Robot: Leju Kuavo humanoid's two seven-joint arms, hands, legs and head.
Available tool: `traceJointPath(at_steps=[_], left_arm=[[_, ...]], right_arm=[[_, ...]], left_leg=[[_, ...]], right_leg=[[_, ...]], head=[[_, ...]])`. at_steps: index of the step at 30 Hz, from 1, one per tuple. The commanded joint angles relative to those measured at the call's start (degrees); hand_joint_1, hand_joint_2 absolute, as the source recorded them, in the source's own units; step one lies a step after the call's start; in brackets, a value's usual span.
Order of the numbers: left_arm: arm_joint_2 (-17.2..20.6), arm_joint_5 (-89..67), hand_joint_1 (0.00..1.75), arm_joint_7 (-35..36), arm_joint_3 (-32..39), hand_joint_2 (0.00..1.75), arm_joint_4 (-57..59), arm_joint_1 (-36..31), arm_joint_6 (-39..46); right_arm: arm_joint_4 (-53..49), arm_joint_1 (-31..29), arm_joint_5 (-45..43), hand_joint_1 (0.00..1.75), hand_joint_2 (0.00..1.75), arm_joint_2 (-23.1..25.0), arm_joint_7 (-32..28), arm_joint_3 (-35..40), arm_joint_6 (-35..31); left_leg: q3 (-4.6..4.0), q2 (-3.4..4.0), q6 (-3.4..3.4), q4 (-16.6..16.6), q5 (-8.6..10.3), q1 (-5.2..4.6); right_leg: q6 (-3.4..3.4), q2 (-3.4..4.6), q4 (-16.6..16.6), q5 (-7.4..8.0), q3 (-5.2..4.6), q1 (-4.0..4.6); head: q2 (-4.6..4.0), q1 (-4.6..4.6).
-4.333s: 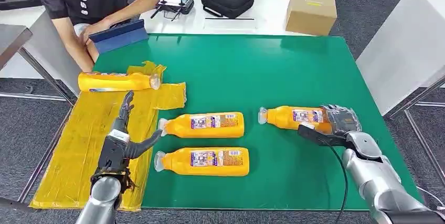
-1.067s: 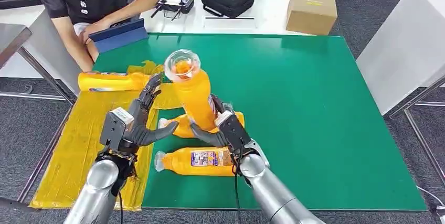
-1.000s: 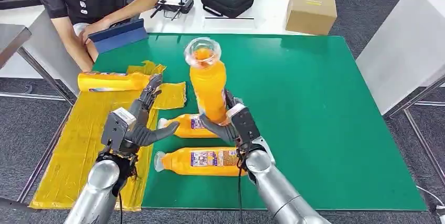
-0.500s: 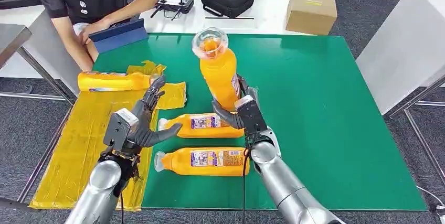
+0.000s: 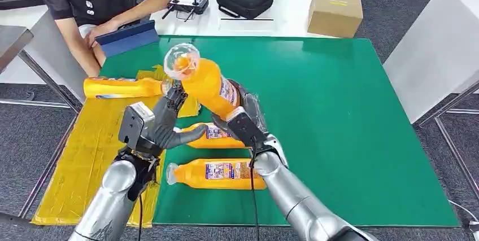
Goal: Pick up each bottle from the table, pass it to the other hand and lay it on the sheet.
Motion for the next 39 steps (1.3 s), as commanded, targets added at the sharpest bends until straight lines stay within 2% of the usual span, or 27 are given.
traceJointPath(at_steps=[1, 7, 16, 28, 34, 39], left_arm=[[0.56, 3.59, 0.00, 0.27, -2.99, 1.75, 6.16, -4.45, -0.32], [-1.11, 5.39, 0.00, 0.11, -5.20, 1.75, 10.28, -7.25, 0.16], [-0.94, 5.45, 0.00, 0.08, -5.22, 1.75, 10.17, -7.26, 0.21], [-4.05, 6.31, 0.00, 0.16, -7.39, 1.75, 15.99, -10.66, 0.88], [-4.94, 7.48, 0.00, -0.59, -6.92, 1.75, 17.27, -11.70, 0.86], [-5.62, 12.23, 0.00, -0.48, -6.15, 1.75, 17.66, -11.65, -2.37]], right_arm=[[6.36, -3.35, 0.29, 1.75, 1.75, 0.67, -0.69, 3.12, 0.88], [6.84, -2.61, 0.79, 1.75, 1.75, 1.39, -0.82, 4.40, 0.86], [6.84, -2.69, 0.75, 1.75, 1.75, 1.30, -0.82, 4.36, 0.97], [8.42, -1.83, 1.86, 1.75, 1.75, 2.63, -1.26, 6.26, 1.13], [9.56, -2.12, 2.72, 1.75, 1.75, 3.24, -0.61, 7.54, 2.62], [9.09, -2.08, 0.34, 1.75, 1.75, 3.31, -0.72, 6.78, 7.81]], left_leg=[[0.12, -0.04, -0.14, 0.00, -0.04, 0.04], [0.17, -0.11, -0.18, -0.01, -0.04, 0.04], [0.20, -0.03, -0.19, 0.00, -0.08, 0.05], [0.28, -0.06, -0.25, 0.03, -0.11, 0.08], [0.29, -0.03, -0.27, 0.05, -0.15, 0.08], [0.19, -0.05, -0.21, 0.06, -0.11, 0.08]], right_leg=[[-0.09, -0.05, -0.02, -0.05, 0.14, 0.03], [-0.11, -0.13, -0.02, -0.08, 0.20, 0.04], [-0.11, -0.06, -0.03, -0.08, 0.22, 0.04], [-0.15, -0.10, -0.02, -0.12, 0.32, 0.07], [-0.15, -0.07, 0.00, -0.15, 0.33, 0.08], [-0.12, -0.09, -0.01, -0.11, 0.23, 0.08]], head=[[0.00, 0.00], [0.00, -0.02], [0.00, 0.00], [0.00, 0.00], [0.00, 0.02], [0.00, 0.00]])
